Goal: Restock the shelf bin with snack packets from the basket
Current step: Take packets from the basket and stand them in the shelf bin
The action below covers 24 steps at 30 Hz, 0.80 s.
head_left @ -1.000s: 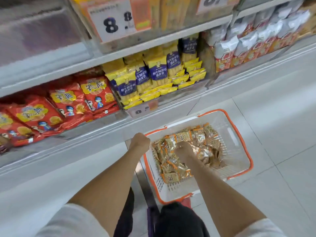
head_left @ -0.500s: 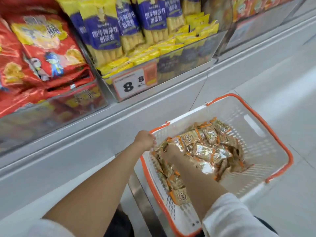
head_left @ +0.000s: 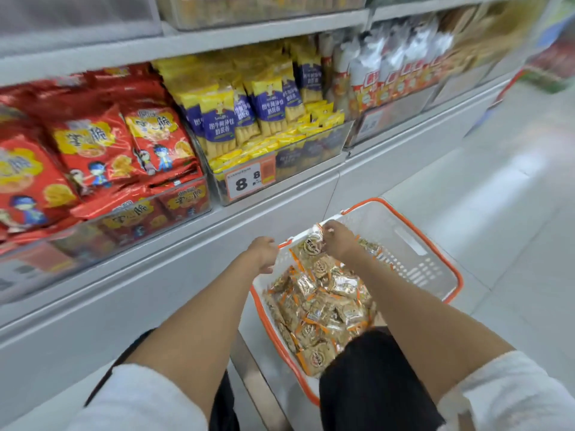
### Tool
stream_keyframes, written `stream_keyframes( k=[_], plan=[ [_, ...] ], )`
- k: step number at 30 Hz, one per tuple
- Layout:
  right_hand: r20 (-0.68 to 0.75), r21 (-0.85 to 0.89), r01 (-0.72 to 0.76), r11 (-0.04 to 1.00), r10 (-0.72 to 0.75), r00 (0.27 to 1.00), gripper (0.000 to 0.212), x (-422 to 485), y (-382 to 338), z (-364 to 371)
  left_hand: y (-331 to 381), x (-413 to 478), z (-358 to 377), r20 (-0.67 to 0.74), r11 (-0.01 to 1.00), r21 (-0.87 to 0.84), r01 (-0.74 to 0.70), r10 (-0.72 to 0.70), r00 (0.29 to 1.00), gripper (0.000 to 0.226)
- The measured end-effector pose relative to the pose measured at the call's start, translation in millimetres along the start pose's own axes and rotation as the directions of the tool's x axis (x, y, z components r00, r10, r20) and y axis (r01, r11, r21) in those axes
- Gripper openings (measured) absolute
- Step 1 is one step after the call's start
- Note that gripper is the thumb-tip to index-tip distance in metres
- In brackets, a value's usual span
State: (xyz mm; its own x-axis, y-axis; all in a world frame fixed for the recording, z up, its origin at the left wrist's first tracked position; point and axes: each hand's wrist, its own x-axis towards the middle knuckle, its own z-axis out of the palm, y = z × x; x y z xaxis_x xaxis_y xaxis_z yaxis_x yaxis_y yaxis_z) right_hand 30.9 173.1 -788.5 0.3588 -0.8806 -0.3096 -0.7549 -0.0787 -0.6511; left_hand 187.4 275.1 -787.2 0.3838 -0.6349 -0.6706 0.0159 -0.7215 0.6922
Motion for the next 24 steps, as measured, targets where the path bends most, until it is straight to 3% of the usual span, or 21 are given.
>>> stream_keyframes(
  k=[2, 6, 9, 12, 14, 16, 19, 21, 24],
  plan=[
    [0.000, 0.016, 0.030, 0.999, -0.030, 1.000, 0.011, -13, -8, -30, 17, -17, 6, 0.053, 0.998, -0.026, -0.056, 0.057, 0.997, 0.046],
    [-0.013, 0.207, 0.071, 0.976, -0.070, 0.997, 0.027, -48, -27, -75, 47, -65, 24, 0.143, 0.974, -0.144, -0.177, 0.197, 0.970, 0.047],
    [-0.083, 0.325, 0.136, 0.936, -0.115, 0.990, 0.025, -76, -45, -96, 61, -86, 36, 0.098, 0.956, -0.175, -0.234, 0.253, 0.962, 0.041],
    [-0.180, 0.497, 0.168, 0.851, -0.088, 0.980, 0.004, -98, -58, -110, 74, -104, 41, 0.003, 0.927, -0.240, -0.289, 0.299, 0.954, 0.021],
    [-0.212, 0.637, 0.138, 0.758, 0.001, 0.977, 0.013, -106, -62, -117, 80, -114, 39, 0.001, 0.900, -0.313, -0.303, 0.320, 0.948, 0.011],
    [-0.144, 0.743, 0.070, 0.666, 0.058, 0.988, 0.018, -112, -68, -120, 83, -124, 34, 0.016, 0.867, -0.391, -0.310, 0.344, 0.939, 0.004],
    [-0.019, 0.796, -0.015, 0.605, 0.050, 0.999, 0.012, -122, -80, -117, 90, -139, 23, 0.005, 0.817, -0.458, -0.349, 0.396, 0.918, 0.018],
    [-0.013, 0.803, 0.011, 0.596, -0.001, 1.000, 0.010, -130, -92, -114, 94, -149, 9, -0.032, 0.797, -0.462, -0.388, 0.422, 0.906, 0.013],
    [-0.030, 0.787, 0.086, 0.611, -0.102, 0.994, 0.025, -138, -118, -114, 98, -166, -22, -0.076, 0.768, -0.466, -0.439, 0.459, 0.885, 0.004]
  ],
)
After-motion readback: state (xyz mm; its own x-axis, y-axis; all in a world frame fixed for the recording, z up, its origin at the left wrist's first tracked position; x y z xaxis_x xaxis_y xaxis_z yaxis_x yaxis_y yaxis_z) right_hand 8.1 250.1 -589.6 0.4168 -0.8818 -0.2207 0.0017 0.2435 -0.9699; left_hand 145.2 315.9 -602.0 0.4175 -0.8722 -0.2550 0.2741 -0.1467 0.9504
